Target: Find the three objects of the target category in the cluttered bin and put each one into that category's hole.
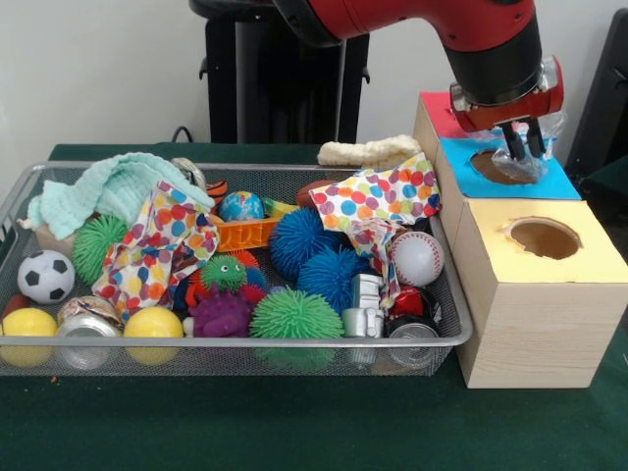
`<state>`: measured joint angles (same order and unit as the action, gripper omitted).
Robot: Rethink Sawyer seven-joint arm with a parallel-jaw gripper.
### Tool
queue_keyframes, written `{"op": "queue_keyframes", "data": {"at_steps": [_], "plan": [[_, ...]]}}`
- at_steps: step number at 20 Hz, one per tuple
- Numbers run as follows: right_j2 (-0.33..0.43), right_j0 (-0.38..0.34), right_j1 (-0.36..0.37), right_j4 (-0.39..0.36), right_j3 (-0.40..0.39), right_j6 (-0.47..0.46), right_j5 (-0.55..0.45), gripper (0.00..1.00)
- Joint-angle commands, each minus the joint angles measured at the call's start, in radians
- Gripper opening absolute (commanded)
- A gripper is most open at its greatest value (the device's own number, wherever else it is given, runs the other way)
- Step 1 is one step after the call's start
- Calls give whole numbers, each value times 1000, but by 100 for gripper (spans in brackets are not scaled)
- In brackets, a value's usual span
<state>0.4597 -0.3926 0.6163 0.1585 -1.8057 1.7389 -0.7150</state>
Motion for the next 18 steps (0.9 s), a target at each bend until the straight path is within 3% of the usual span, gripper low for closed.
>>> {"op": "queue_keyframes", "data": {"at_steps": [1,18], "plan": [[-58,4,-7,6,73,145,-139,0],[-77,21,11,12,66,152,-175,0]]}}
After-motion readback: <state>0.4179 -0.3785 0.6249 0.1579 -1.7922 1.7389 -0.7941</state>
